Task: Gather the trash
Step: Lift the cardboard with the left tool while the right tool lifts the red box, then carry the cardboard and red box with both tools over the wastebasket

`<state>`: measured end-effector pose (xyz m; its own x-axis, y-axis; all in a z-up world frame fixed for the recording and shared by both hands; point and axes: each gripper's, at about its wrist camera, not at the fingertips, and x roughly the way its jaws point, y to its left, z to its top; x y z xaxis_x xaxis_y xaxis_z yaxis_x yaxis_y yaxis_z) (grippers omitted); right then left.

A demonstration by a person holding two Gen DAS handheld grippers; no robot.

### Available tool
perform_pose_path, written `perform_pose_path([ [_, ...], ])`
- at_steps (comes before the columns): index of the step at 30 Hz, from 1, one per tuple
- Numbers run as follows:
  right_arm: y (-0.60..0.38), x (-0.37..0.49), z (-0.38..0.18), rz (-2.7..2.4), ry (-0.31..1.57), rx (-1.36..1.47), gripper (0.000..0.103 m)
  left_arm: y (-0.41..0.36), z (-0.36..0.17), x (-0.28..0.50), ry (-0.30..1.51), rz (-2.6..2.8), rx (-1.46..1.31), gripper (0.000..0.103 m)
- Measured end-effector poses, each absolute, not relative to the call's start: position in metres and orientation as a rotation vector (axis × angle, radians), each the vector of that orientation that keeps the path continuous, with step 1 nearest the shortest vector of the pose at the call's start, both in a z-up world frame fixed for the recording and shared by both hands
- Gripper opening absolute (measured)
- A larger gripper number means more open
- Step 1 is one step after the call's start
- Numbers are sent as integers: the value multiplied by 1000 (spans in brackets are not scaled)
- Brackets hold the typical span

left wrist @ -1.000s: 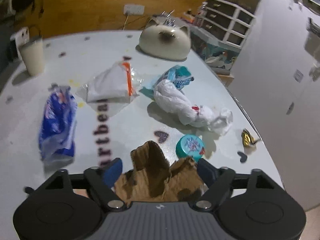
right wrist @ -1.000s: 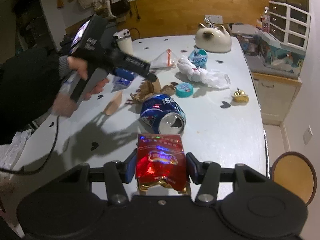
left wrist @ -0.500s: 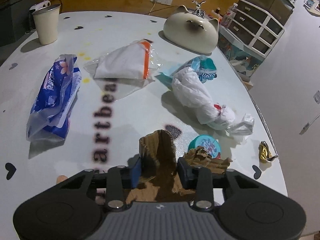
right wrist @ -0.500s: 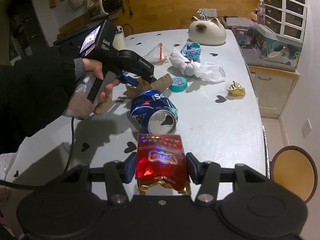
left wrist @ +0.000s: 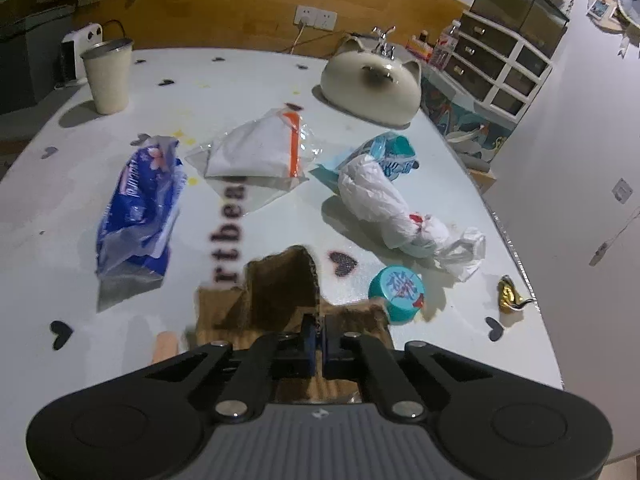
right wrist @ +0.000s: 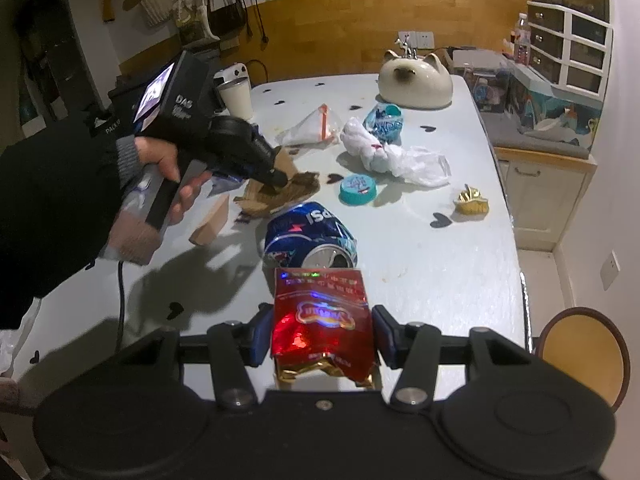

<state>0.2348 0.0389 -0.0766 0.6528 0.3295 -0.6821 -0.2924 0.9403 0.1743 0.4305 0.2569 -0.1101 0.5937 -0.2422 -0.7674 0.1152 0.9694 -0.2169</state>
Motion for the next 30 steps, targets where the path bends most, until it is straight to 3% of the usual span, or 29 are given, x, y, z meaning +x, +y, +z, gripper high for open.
perform_pose_path([
  [17,29,221,-32,285,676,56,52,261,-19,315,728,-190,-98,2],
  [30,-33,216,9,244,577,94,52,181,35,253,623,-185,-48,2],
])
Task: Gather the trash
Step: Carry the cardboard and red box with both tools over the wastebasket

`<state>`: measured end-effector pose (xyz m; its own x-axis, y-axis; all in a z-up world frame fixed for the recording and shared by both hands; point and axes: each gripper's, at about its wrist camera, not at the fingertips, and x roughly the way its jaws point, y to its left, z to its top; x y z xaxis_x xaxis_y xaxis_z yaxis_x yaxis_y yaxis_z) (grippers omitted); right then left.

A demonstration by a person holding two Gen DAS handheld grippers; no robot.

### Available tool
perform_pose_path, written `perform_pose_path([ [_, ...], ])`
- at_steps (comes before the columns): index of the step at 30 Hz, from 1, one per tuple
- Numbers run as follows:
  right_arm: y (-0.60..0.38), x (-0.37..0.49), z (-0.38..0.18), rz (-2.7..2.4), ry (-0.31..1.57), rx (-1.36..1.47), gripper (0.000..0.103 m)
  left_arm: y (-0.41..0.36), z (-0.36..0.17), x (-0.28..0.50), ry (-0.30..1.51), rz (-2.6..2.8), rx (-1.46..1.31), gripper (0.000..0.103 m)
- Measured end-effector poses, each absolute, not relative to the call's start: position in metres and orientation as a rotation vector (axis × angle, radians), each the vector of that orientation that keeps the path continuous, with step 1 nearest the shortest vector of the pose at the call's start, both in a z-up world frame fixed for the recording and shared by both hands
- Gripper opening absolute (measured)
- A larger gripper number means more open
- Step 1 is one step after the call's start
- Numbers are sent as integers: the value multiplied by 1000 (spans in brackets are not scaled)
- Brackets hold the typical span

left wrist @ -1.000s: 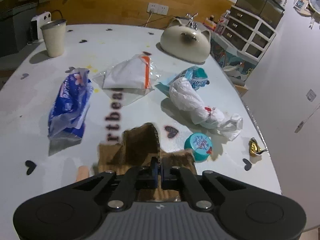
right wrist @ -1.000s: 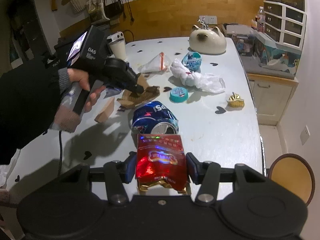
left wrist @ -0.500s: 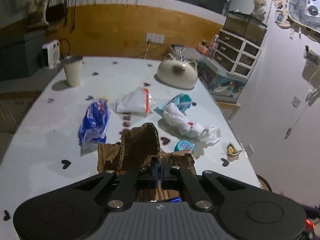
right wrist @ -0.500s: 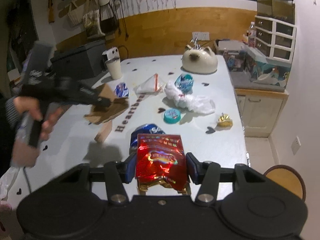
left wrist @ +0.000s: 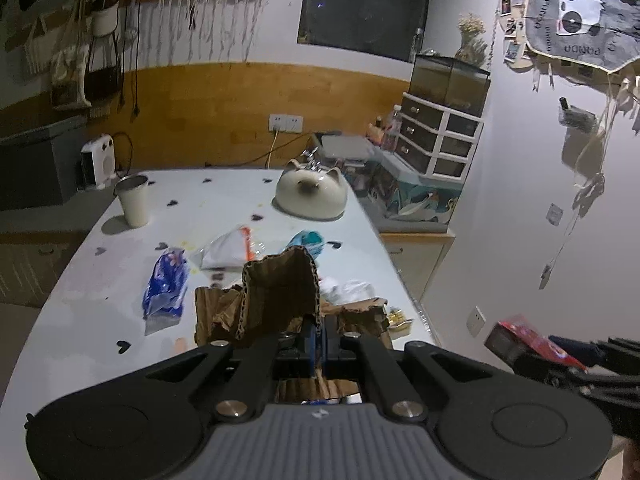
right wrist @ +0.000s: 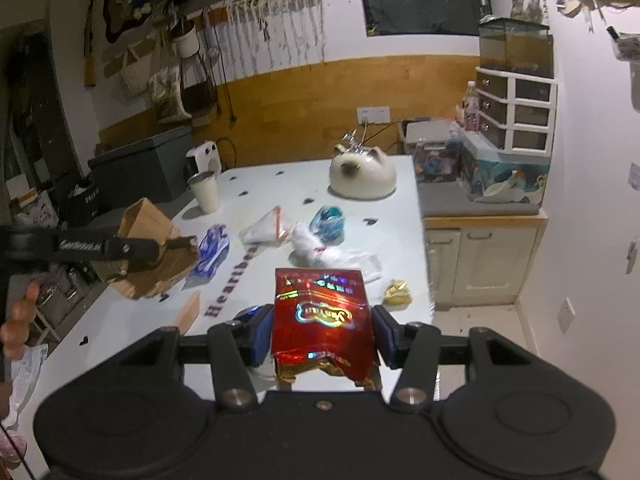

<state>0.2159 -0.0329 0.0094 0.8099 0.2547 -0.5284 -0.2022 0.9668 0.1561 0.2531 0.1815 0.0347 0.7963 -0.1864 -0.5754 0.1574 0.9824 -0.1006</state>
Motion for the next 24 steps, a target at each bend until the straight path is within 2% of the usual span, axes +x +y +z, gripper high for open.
perform_pose_path([
  [10,-135,235,15,262,570,100,52,74,29,257,632,-157,-66,2],
  [24,-293,275,-28,160,661,136,52,-81,-32,310,762,-268,-64,2],
])
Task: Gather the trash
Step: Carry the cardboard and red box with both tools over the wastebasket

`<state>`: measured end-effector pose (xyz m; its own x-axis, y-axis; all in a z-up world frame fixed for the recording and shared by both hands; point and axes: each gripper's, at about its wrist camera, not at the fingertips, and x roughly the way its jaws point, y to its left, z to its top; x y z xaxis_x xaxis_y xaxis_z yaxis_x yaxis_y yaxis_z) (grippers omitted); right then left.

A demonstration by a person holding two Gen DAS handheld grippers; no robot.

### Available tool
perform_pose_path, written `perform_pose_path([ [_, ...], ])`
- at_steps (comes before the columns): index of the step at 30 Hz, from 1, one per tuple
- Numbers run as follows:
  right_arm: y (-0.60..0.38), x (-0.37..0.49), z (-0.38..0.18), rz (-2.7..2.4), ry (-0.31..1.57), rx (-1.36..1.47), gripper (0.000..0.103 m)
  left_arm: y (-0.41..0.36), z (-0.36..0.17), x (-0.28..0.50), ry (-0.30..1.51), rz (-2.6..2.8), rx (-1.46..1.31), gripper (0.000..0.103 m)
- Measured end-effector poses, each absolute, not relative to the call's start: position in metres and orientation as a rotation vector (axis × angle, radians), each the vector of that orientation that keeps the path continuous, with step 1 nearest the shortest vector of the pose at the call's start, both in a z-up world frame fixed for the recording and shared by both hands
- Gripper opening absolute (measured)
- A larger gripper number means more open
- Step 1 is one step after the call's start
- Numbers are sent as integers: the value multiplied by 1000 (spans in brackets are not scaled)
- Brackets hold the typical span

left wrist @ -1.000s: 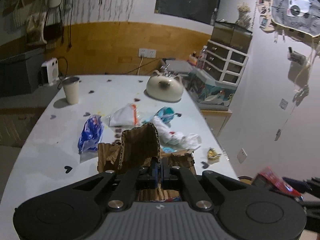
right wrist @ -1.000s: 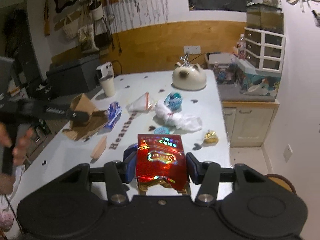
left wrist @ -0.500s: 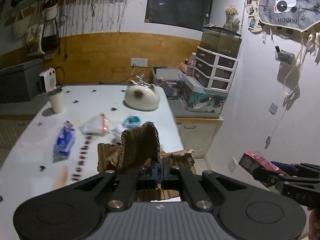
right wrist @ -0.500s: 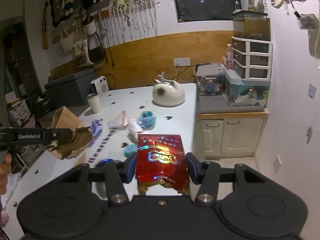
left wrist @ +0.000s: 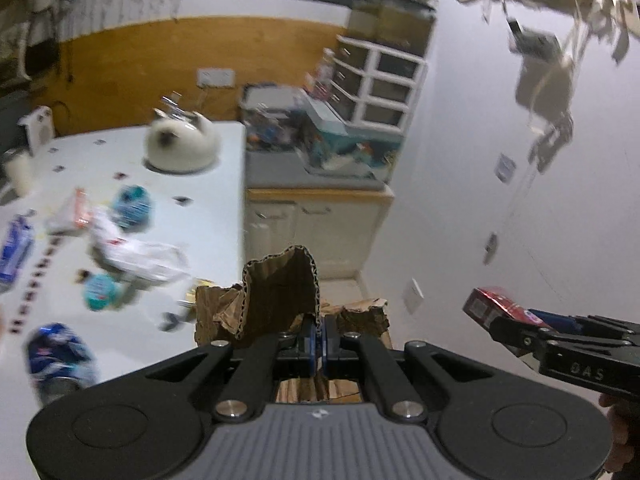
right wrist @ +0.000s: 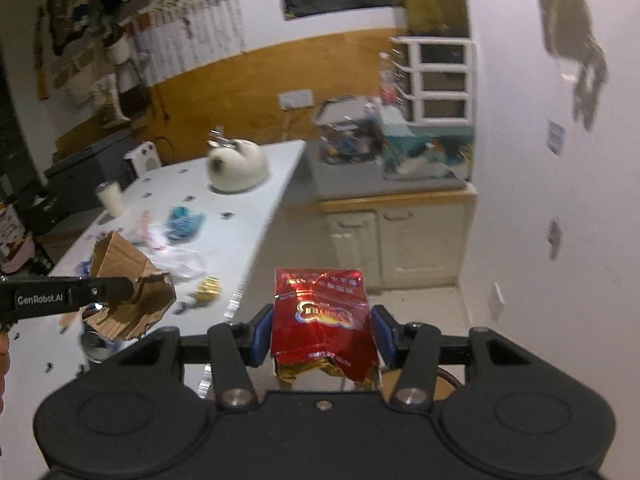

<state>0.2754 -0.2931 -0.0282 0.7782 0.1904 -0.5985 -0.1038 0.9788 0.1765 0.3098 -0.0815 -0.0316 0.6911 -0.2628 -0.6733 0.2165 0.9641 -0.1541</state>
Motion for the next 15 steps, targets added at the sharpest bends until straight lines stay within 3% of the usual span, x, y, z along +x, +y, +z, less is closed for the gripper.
perform_pose_path([
  [15,-391,306,-137,-5,882,234,52,-191,-149,370,1034,-437,-31,2],
])
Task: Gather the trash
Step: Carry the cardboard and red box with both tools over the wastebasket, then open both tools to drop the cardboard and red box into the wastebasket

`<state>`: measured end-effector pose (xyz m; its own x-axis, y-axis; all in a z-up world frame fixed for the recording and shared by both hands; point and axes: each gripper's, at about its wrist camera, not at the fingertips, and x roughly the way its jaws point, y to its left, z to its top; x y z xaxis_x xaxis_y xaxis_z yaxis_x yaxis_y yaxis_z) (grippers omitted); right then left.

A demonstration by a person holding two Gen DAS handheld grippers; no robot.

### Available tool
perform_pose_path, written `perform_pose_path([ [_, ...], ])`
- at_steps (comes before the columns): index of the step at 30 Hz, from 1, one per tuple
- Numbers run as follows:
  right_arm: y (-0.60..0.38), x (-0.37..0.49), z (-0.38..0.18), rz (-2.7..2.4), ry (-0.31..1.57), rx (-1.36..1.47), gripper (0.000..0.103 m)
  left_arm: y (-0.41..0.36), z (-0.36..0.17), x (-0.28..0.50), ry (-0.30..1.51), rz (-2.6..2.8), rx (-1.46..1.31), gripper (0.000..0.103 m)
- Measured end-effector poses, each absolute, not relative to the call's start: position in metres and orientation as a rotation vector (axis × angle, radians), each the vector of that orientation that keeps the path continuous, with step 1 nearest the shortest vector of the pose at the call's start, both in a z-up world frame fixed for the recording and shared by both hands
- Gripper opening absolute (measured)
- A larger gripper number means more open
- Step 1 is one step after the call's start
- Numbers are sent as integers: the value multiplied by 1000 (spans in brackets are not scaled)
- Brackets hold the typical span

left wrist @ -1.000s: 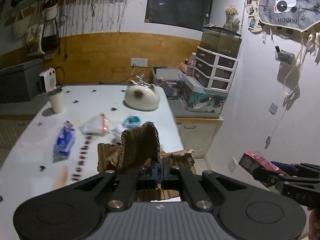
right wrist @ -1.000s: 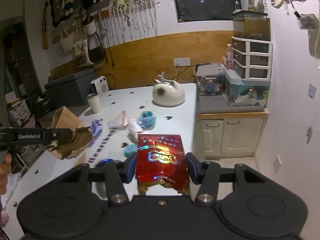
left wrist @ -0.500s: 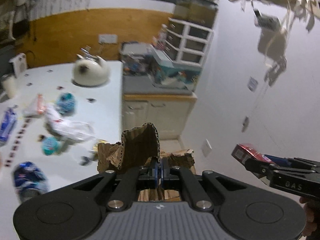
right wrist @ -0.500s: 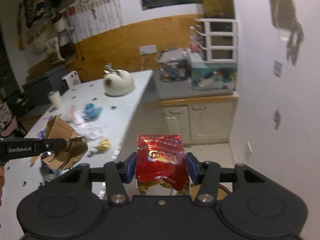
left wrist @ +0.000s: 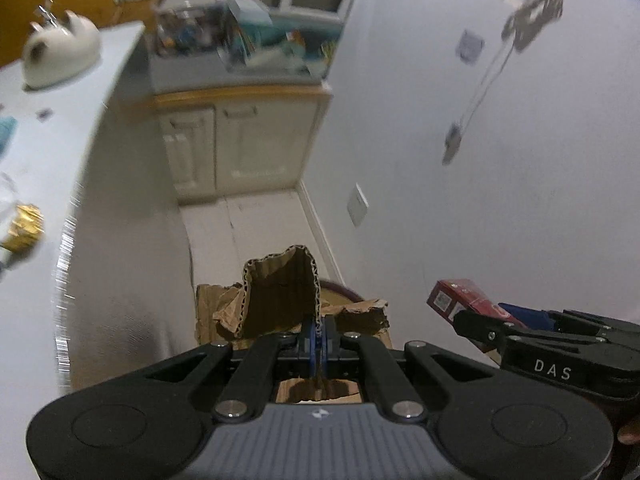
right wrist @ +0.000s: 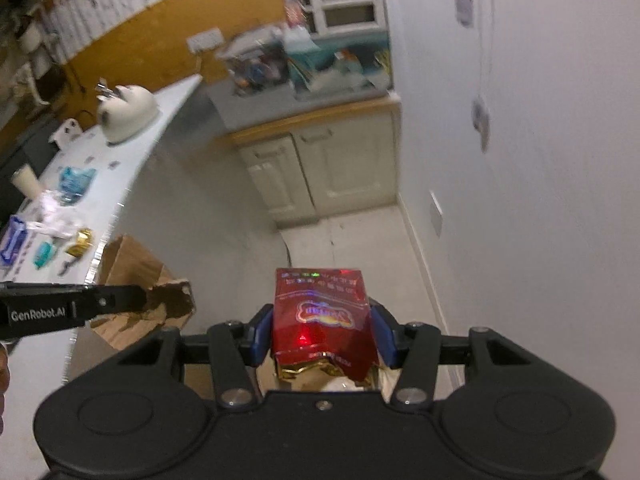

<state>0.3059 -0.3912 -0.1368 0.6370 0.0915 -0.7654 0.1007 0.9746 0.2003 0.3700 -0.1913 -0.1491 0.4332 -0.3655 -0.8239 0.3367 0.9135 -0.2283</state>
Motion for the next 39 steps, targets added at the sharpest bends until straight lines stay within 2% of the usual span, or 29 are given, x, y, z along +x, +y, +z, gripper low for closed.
perform_pose_path([
  [16,-412,372,-259,-43,1131,331,53,-230,-281,423,1295,-511,52,2],
  [26,-408,409,-323,-34,1230,404,55,-243,-328,440,1350,-534,107,2],
  [31,-413,403,-339,-72,1254,420,62,-246,-342,442,1360,-555,129,3],
  [33,-414,399,-342,-73,1259,425,63,-247,-348,442,1367,-561,136,11],
  [35,-415,396,-345,-75,1266,427,65,-246,-352,442,1377,-554,139,33],
  [39,-415,389,-351,-72,1284,425,66,-241,-354,436,1391,-550,148,44],
])
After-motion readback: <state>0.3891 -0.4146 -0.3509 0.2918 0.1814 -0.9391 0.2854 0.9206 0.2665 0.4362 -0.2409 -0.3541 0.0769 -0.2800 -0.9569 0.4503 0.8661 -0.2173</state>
